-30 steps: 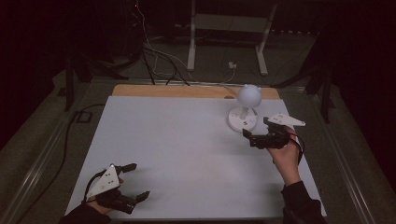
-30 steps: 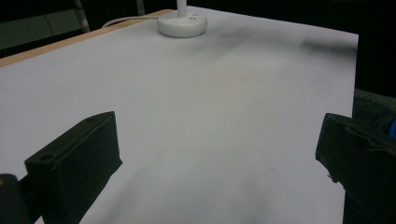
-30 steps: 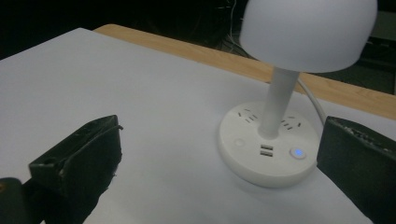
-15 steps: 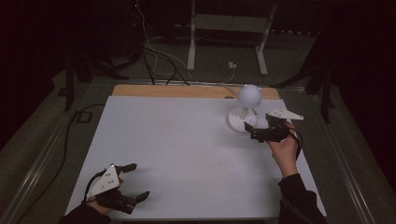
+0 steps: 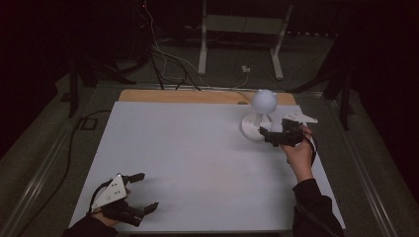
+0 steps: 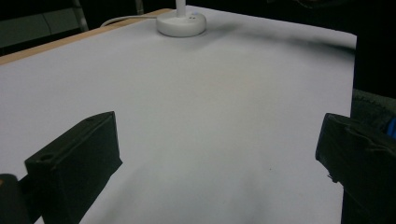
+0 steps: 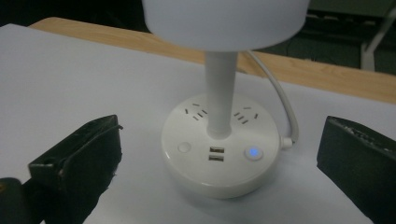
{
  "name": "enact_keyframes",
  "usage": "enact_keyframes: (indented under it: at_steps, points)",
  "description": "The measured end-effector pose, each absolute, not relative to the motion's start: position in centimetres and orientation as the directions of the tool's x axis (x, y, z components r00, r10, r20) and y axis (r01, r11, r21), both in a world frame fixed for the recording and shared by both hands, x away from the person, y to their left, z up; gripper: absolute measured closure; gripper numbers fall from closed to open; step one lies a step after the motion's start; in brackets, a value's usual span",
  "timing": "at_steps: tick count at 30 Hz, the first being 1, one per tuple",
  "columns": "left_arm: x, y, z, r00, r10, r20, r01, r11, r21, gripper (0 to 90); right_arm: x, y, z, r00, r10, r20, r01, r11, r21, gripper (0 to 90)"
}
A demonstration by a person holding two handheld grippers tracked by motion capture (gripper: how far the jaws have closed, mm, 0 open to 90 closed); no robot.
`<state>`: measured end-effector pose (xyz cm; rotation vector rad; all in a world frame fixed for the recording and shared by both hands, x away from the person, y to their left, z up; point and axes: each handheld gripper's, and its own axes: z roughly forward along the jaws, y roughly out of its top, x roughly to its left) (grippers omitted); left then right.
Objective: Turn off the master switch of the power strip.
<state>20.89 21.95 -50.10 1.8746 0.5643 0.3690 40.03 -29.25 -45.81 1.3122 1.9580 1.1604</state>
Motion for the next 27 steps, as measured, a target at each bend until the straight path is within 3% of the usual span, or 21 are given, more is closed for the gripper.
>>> enact_keyframes:
  at_steps: [7,9,14,15,17,18,19,21,27]
  points:
    - [20.9,21.9,-50.1,0.839,0.544,-0.015,0.207,-0.293,0.934,0.4,40.8,-29.2,-46.6,-0.350,0.935,0.058,0.498,0.133,0.857,0.0]
    - [20.9,21.9,-50.1,0.838,0.545,-0.017,0.209,-0.293,0.933,0.4,40.8,-29.1,-46.7,-0.339,0.938,0.065,0.514,0.127,0.848,8.2]
    - [20.9,21.9,-50.1,0.838,0.545,-0.018,0.209,-0.292,0.933,0.4,41.1,-29.1,-47.1,-0.308,0.948,0.077,0.522,0.101,0.847,15.3]
    - [20.9,21.9,-50.1,0.838,0.545,-0.018,0.210,-0.293,0.933,0.3,41.3,-29.1,-47.2,-0.294,0.952,0.090,0.529,0.084,0.844,21.6]
    - [20.9,21.9,-50.1,0.839,0.543,-0.017,0.210,-0.296,0.932,0.4,41.3,-29.1,-47.2,-0.287,0.954,0.091,0.534,0.080,0.842,24.9]
    - [20.9,21.9,-50.1,0.839,0.543,-0.017,0.209,-0.294,0.932,0.4,41.5,-29.2,-47.2,-0.271,0.957,0.103,0.541,0.063,0.839,34.6]
    - [20.9,21.9,-50.1,0.839,0.544,-0.018,0.210,-0.293,0.933,0.4,41.5,-29.2,-47.2,-0.271,0.957,0.103,0.541,0.063,0.839,34.6]
    - [20.9,21.9,-50.2,0.839,0.544,-0.017,0.210,-0.295,0.932,0.4,41.6,-29.2,-47.3,-0.260,0.959,0.113,0.557,0.054,0.828,44.9]
    - [20.9,21.9,-50.1,0.839,0.543,-0.022,0.214,-0.294,0.931,0.3,41.9,-29.4,-47.5,-0.243,0.963,0.116,0.558,0.040,0.829,60.4]
